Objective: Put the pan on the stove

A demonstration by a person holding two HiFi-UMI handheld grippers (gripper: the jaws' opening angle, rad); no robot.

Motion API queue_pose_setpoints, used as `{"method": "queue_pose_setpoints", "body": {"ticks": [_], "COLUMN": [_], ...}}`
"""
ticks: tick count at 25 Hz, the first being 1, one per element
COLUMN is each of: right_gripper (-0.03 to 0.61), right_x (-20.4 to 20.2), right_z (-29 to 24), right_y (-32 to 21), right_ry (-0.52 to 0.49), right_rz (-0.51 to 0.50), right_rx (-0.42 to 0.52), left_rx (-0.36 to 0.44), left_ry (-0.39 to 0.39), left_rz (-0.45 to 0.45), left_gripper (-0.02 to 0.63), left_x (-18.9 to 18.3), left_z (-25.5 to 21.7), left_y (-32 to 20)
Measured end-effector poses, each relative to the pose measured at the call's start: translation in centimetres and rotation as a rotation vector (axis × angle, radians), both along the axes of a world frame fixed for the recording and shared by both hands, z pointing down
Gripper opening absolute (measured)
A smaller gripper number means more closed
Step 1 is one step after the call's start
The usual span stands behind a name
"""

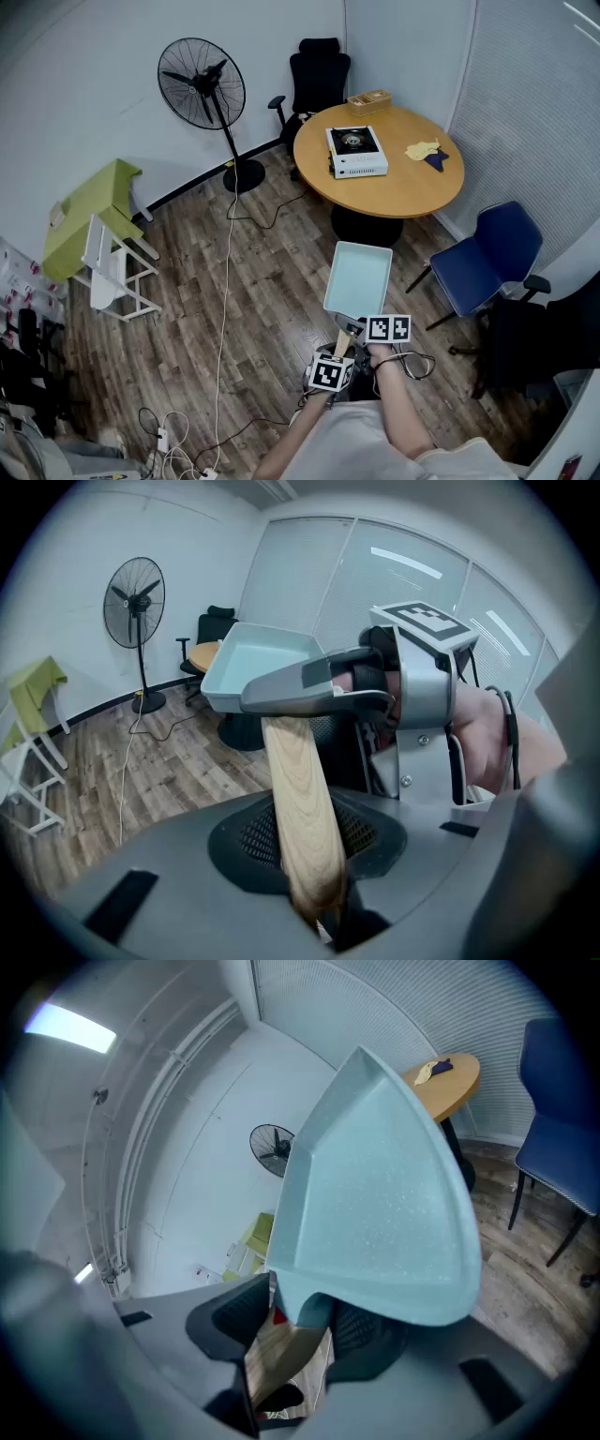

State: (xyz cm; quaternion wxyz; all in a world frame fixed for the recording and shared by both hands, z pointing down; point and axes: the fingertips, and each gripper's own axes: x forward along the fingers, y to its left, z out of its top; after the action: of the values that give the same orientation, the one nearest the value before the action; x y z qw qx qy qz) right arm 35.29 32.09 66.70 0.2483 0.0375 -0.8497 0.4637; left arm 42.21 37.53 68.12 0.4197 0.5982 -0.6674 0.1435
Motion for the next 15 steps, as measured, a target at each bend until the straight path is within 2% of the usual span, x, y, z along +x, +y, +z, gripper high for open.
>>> {"method": "queue_pose_setpoints", "body": {"ticks": [8,12,15], "right_gripper": [0.195,0.196,0.196], "right_x": [-1.6,-2.4,-2.7], "right_z": [-0.5,-0.9,-0.8], "right_y": [0.5,0.7,0.2], "right_ry": [-0.025,-0.040,-0.046], "right_rz": [0.011,0.018,0.033], "right_rx": [-0.035,-0.042,-0.057], "left_rx": [-0.023,-0.008,-0.011], "left_ry": [-0.064,-0.109,-0.111], "left_rz": [0.009,0.020,0.022], "left_gripper": [0.112,0.112,0.109], "left_x": [-1.9,-3.0,-3.4], "left_z": [-0.3,-1.2,-1.1], "left_y": [0.5,0.6,0.2]}}
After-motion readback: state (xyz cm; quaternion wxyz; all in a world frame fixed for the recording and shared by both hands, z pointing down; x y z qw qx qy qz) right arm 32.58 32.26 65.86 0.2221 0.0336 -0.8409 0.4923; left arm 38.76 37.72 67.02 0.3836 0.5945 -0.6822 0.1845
